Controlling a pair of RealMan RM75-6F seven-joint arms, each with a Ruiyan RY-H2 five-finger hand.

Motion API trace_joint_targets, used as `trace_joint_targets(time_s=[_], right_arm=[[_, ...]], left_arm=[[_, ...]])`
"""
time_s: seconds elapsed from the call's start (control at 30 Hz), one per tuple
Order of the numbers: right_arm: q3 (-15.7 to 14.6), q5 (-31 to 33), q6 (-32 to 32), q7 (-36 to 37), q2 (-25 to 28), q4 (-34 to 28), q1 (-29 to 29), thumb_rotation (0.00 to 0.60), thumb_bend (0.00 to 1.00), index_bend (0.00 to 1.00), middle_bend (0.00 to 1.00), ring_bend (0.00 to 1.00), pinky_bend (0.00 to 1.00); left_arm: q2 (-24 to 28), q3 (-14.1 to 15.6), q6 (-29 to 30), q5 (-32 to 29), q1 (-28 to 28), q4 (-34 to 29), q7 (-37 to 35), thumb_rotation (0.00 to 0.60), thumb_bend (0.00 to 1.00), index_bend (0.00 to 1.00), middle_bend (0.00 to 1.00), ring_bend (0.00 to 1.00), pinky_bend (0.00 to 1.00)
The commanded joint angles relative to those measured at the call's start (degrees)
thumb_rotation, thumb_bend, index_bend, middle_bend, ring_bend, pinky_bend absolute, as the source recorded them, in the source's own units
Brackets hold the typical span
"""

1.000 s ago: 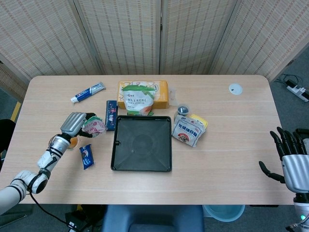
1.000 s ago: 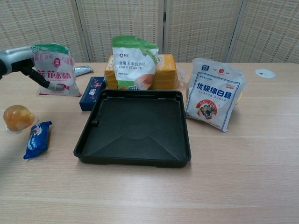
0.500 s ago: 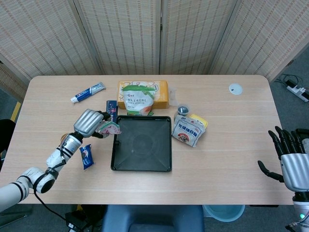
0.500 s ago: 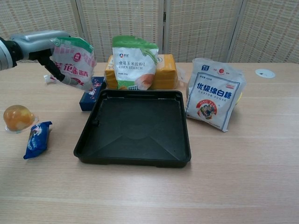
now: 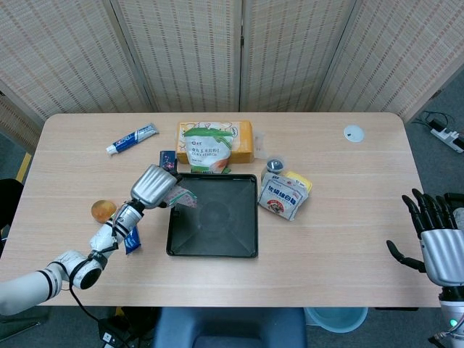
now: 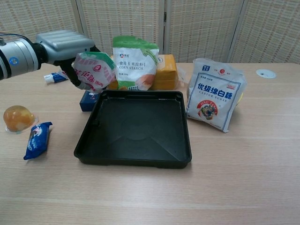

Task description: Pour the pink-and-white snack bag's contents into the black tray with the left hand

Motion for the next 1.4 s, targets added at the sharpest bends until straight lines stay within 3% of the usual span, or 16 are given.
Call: trace_joint_targets(time_s=[0.03, 0.37, 1.4], right_arm=[[0.0, -0.01, 0.08, 0.05, -0.02, 0.06, -0.01, 0.413, 0.34, 0.0, 0.05, 0.05, 0.0], [-0.08, 0.16, 0.06, 0.01, -0.19, 0.16, 0.04, 0.41, 0.34, 0.0, 0.05, 0.04, 0.0], [-0.11, 0.59, 0.44, 0.58, -0.6, 0.76, -0.11, 0.413, 0.34, 0.0, 0.05, 0.02, 0.0]], left_arm=[[-1.79, 0.32, 1.33, -2.54, -0.45, -0.43, 6.84, 0.6, 0.39, 0.59, 0.64, 0.59, 0.7], [-5.75, 1.71, 6.89, -5.64, 0.29, 0.19, 22.85, 0.6, 0.39, 0.59, 0.64, 0.59, 0.7], [-13.68, 4.34, 11.97, -12.74, -1.21, 1.3, 54.12, 0.6, 0.4, 0.57, 0.64, 0.59, 0.7]])
